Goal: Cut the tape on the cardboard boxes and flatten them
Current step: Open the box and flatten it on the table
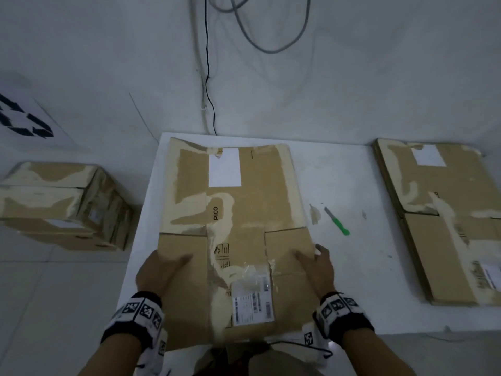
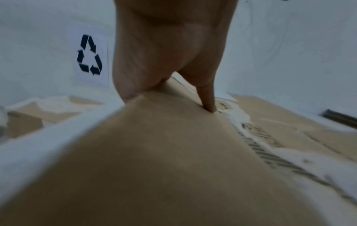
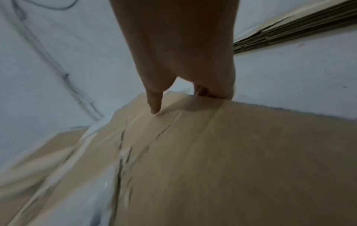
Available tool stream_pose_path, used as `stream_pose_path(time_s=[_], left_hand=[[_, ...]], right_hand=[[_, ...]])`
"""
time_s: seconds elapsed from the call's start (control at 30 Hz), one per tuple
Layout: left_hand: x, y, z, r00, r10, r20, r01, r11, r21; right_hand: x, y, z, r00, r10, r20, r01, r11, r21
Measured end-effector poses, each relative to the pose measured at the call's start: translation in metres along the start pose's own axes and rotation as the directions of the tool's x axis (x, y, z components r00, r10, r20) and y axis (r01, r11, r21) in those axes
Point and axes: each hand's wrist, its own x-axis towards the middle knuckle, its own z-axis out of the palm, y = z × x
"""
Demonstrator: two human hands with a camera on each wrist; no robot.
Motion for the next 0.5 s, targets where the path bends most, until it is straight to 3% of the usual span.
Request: stream_pose_path(time_s=[0.07, 0.13, 0.3, 0.5], left_hand=[[-0.005, -0.003, -0.004, 0.992, 0.12, 0.044, -0.116, 0.99, -0.085], [-0.011, -0.007, -0.004, 0.979, 0.2, 0.052, -0.184, 0.958, -0.222], [-0.027, -0.003, 0.004, 0.958, 0.286, -0.031, -0.281, 0.907, -0.315], [-0.052, 0.034, 0.021, 0.913, 0.39, -0.121, -0.408, 0.853, -0.325]], right_hand=[[-0.002, -0.003, -0.008, 0.989, -0.056, 0.135, 0.055, 0.998, 0.013], [-0.007, -0.002, -0.01, 0.975, -0.153, 0.161, 0.15, 0.988, 0.03], [-0.016, -0.001, -0.013, 0.962, -0.258, 0.093, 0.248, 0.963, 0.102], [-0.012, -0.019, -0.047, 0.949, -0.315, -0.012, 0.315, 0.948, 0.04]])
